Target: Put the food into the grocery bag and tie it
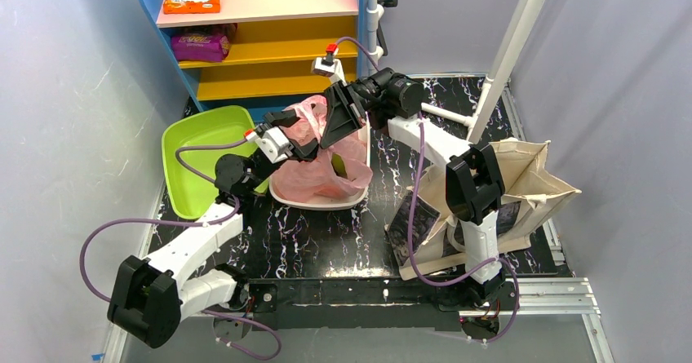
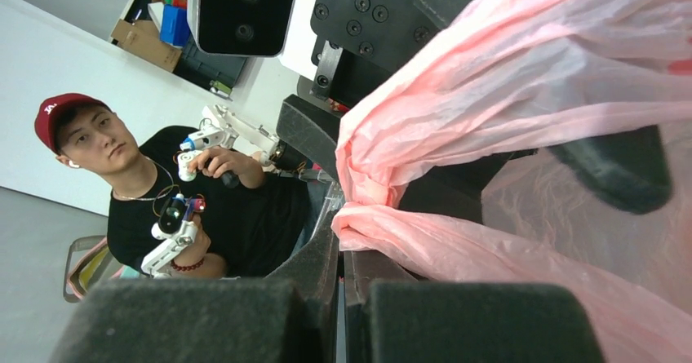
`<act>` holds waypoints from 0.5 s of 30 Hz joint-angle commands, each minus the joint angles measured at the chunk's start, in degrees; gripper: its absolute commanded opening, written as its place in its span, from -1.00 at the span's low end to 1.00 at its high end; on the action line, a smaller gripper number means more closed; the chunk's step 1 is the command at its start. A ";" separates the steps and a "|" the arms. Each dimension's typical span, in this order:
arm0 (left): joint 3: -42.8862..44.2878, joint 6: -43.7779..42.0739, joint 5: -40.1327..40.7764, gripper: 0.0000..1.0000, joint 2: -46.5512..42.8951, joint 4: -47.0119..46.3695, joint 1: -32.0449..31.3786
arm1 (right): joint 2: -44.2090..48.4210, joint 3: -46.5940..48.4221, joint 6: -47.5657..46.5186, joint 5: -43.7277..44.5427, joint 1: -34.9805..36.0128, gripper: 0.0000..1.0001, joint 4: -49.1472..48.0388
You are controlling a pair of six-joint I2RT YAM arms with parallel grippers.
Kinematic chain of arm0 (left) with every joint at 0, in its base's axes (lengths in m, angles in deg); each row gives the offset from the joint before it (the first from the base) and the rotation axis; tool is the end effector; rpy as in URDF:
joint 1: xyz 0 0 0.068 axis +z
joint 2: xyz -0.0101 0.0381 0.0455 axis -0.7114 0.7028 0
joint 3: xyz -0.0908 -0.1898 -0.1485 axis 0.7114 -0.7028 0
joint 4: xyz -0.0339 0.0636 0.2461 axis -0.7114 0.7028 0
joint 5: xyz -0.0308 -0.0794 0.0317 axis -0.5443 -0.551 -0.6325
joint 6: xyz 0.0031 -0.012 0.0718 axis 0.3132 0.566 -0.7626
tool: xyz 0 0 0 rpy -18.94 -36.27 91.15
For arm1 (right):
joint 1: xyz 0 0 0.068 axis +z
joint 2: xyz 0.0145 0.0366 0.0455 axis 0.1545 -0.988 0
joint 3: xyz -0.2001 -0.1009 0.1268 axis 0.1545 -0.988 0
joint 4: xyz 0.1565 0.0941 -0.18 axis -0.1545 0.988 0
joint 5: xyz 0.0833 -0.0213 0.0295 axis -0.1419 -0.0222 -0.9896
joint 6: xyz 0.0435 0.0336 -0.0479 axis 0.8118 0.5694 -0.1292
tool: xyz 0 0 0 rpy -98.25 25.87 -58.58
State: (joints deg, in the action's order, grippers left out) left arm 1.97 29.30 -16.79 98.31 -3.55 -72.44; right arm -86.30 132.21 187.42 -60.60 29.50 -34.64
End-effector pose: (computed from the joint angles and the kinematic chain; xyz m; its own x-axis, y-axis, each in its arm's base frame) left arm 0.2075 -0.1368 0.3593 0.6098 -0.1959 -0.7679 0.6637 0.6558 0.3598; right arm 0.2785 0.2979 0.4048 -0.6111 -0.4171 -0.6727 -0.5100 -0.4424 0.7376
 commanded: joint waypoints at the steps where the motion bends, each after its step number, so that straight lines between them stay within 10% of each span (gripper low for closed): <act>1: 3.49 4.67 -4.10 0.22 1.97 -7.87 0.72 | 1.79 1.29 18.09 -9.55 1.05 -0.97 -4.62; 10: 5.24 9.40 -7.73 -0.07 5.52 -12.56 0.99 | 2.52 1.34 18.09 -9.54 1.42 -0.97 -4.62; 15: 5.44 10.43 -9.72 -0.67 5.76 -12.94 1.12 | 3.06 0.99 17.63 -10.05 1.35 -0.97 -4.32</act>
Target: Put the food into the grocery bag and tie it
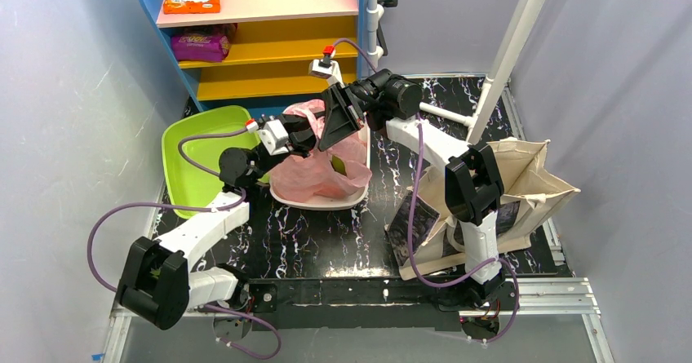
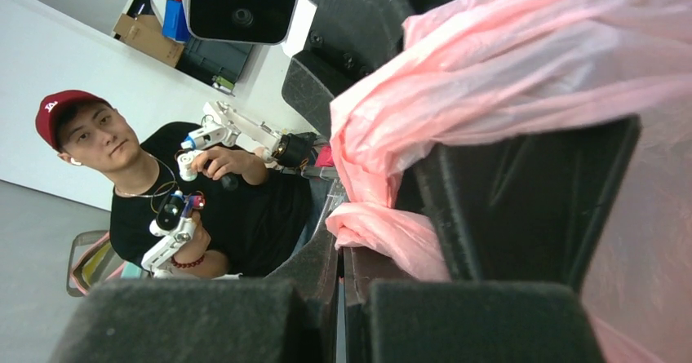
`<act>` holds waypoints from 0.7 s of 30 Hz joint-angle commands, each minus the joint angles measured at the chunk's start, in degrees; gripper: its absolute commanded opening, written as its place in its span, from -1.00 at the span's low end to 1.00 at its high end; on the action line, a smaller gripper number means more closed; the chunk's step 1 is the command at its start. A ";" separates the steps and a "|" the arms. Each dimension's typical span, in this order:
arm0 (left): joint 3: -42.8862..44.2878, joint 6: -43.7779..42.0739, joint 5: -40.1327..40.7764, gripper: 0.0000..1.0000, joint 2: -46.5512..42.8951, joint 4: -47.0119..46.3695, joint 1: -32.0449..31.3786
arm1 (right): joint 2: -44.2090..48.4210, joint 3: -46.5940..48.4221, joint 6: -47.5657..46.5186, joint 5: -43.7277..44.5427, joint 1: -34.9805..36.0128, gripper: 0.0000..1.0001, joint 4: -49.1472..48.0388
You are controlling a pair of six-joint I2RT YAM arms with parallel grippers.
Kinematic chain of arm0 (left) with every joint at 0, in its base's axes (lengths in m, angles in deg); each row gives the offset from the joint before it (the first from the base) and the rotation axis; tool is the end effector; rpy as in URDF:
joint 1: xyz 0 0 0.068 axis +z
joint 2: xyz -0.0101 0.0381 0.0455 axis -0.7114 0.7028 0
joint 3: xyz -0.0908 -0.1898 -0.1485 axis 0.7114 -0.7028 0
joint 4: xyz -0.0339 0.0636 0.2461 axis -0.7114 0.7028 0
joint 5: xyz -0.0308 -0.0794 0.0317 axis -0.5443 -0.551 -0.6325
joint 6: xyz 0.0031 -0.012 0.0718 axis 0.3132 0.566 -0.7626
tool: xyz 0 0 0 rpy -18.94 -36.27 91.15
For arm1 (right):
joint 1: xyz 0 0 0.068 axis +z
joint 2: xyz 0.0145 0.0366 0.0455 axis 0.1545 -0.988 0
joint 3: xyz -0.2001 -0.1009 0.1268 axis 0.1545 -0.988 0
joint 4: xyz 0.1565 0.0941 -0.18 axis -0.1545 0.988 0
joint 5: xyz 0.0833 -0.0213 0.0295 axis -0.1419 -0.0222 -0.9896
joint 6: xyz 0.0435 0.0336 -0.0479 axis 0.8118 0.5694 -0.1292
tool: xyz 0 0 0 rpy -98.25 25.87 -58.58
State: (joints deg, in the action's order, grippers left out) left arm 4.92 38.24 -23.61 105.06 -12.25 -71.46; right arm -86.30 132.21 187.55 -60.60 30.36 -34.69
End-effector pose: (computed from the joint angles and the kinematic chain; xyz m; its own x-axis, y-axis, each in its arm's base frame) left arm 0.2188 -0.1446 0.3618 0.5631 -0.3130 -0.7648 0.7632 0.5519 0.3361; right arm 0.2740 0.3020 0.4048 -0.6055 -0.4269 -0.6717 -0.5025 -0.4495 0.7386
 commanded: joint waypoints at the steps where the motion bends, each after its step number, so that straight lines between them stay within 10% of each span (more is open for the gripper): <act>1: 2.39 1.56 -3.23 -0.79 -1.36 -3.92 0.10 | 3.18 1.11 17.38 -10.13 0.54 -0.97 -4.24; 14: 3.84 5.92 1.40 -1.00 -10.01 15.34 0.00 | 1.37 9.13 16.86 -10.71 -3.78 -0.94 -1.62; 21: 7.15 8.33 8.32 -1.00 -13.64 30.10 0.00 | 0.65 15.21 7.25 -5.15 -7.43 -0.06 9.80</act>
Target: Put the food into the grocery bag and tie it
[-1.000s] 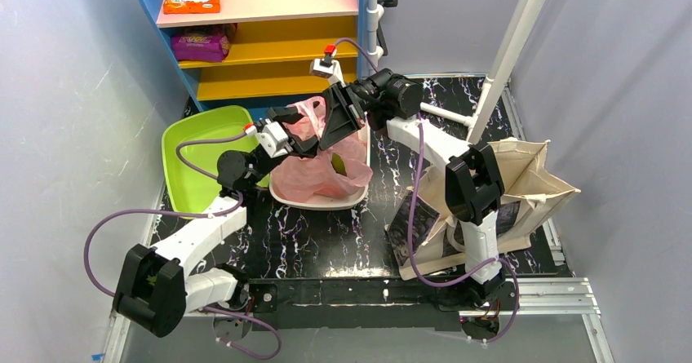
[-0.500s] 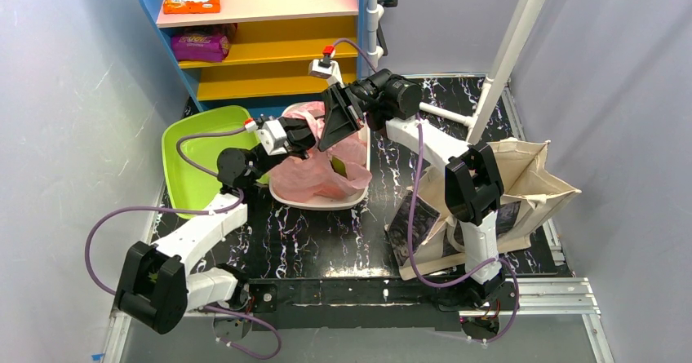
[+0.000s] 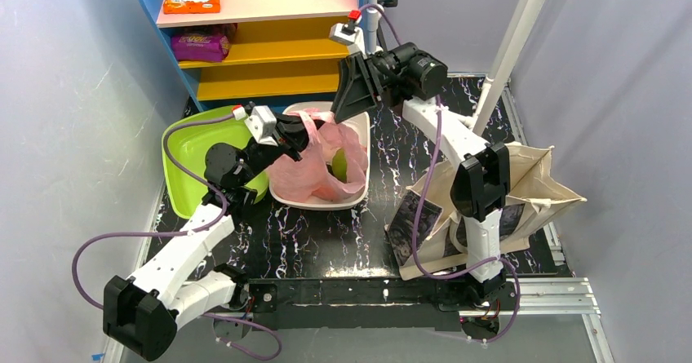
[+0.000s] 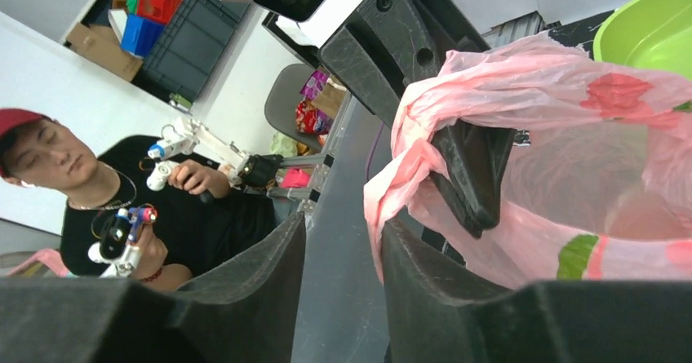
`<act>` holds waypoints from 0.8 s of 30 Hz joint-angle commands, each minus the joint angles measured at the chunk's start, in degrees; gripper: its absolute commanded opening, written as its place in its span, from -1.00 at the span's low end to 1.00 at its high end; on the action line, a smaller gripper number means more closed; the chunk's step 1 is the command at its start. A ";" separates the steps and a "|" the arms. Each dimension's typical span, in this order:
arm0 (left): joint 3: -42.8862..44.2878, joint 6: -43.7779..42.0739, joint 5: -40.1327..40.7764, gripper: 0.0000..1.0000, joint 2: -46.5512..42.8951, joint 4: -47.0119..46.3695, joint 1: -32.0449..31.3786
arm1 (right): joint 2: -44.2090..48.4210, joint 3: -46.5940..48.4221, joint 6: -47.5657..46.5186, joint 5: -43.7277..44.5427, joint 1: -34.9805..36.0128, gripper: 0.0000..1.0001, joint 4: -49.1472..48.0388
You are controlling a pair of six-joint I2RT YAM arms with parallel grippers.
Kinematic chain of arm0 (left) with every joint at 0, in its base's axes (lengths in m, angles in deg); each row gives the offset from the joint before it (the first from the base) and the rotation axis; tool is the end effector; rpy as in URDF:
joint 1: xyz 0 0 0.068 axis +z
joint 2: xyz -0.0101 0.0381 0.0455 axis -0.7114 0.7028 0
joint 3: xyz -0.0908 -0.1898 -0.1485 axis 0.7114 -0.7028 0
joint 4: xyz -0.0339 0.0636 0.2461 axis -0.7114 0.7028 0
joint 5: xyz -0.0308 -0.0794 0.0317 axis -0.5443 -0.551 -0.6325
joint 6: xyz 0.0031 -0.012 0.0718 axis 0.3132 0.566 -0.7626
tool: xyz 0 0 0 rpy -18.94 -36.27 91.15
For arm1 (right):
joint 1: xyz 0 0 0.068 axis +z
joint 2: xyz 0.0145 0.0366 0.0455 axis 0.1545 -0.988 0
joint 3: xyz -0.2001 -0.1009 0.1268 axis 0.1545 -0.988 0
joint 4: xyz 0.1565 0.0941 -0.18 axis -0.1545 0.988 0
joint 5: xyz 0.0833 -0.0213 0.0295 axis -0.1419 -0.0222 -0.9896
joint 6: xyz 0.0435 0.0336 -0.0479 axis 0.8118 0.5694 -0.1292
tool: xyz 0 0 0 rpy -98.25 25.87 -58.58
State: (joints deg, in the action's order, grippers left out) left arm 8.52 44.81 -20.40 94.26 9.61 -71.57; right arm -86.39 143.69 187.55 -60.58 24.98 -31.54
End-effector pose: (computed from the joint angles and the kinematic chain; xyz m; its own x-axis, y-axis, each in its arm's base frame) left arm 0.2004 -0.1329 0.3901 0.3773 -0.3338 -0.8638 0.8265 0.5422 0.1515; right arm 0.2889 0.2668 0.4561 -0.5567 -0.3101 -0.7707 -0.6244 -0.4557 0.6344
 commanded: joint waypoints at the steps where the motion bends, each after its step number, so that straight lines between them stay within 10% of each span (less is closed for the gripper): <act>1: 3.64 2.19 5.50 -1.00 -2.91 8.69 0.11 | 0.81 4.06 4.22 -3.57 -2.70 0.02 9.93; 5: 4.42 3.77 6.93 -1.00 -3.37 11.14 0.08 | 4.07 2.04 -13.61 2.96 -5.37 0.13 30.03; 10: 6.10 4.14 8.46 -1.00 -3.98 16.82 0.08 | 11.17 17.26 -82.07 29.80 -6.83 0.56 115.69; 24: 12.03 5.23 11.35 -1.00 -3.87 32.30 0.03 | 35.10 -14.19 -96.94 44.22 -4.47 0.11 106.89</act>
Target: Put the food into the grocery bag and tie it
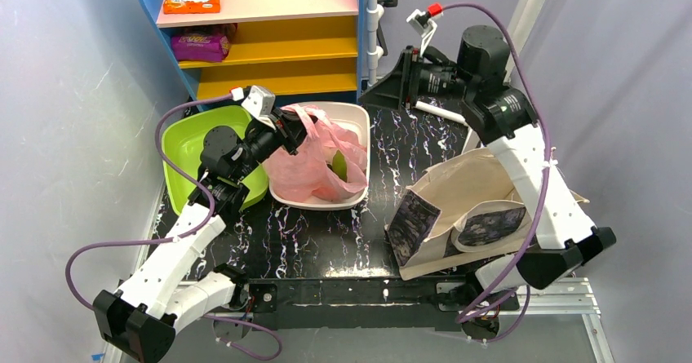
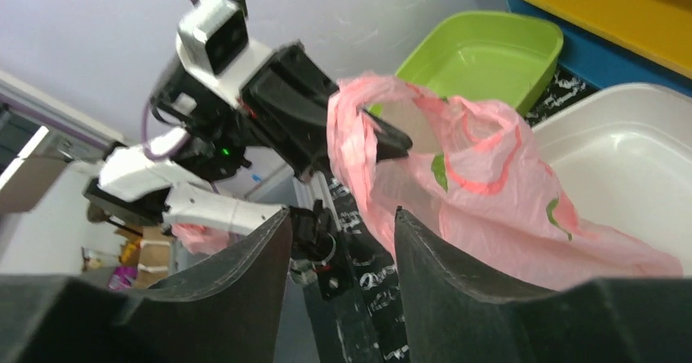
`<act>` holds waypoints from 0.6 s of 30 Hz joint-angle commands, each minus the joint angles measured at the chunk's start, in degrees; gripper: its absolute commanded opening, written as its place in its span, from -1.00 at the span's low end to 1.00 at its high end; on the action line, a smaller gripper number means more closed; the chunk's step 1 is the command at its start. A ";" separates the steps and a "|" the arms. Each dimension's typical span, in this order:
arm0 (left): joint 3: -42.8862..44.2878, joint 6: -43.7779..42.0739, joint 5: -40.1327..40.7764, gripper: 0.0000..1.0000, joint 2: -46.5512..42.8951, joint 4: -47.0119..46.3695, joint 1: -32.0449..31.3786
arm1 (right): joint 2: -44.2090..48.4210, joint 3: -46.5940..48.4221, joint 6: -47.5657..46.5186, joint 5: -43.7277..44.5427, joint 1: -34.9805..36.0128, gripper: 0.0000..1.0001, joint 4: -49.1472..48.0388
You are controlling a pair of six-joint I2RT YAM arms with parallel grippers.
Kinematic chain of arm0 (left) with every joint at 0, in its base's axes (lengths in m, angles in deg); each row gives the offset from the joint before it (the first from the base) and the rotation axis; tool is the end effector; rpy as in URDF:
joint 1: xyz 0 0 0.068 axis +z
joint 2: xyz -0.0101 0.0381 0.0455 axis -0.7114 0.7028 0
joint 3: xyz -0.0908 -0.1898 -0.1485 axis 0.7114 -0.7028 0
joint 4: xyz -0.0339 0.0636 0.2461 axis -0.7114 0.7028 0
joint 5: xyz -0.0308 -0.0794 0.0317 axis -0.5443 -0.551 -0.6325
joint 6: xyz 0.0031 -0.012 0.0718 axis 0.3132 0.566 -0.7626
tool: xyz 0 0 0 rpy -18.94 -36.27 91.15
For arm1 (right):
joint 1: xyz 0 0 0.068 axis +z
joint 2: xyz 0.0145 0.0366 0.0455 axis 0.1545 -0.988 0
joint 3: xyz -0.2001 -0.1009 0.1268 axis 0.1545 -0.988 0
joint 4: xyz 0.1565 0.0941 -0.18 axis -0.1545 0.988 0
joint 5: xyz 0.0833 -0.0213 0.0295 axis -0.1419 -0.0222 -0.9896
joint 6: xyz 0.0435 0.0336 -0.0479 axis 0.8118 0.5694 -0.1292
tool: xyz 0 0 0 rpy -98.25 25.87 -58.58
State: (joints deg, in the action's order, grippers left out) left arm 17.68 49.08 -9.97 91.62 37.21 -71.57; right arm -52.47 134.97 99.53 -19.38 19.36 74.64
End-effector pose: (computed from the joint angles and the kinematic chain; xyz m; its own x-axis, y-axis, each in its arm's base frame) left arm 0.2097 -0.1264 0.4046 0.1105 -0.2923 -0.9499 0.7521 0.6494 -0.1123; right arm 0.2507 0.1836 0.5034 -0.5135 0.1472 -0.8454 -0.8100 0.2420 0.5342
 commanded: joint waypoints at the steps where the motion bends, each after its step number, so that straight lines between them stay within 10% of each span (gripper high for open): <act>1: 2.60 1.06 0.20 -1.00 -1.37 4.05 0.05 | 1.45 -6.90 -9.33 3.19 1.25 0.08 0.28; 9: 2.07 2.65 -3.38 -1.00 -1.42 2.67 0.03 | -4.97 -9.34 -10.96 -4.91 1.38 -0.47 -3.59; 18: 2.06 3.57 -5.74 -1.00 -0.91 1.44 0.04 | -7.08 -9.44 -12.79 -10.14 4.05 -0.67 -4.67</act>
State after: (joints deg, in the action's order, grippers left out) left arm 18.47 51.87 -13.60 91.55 39.86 -71.57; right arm -60.73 124.80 89.54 -24.97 21.24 73.59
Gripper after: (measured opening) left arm 0.012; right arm 0.173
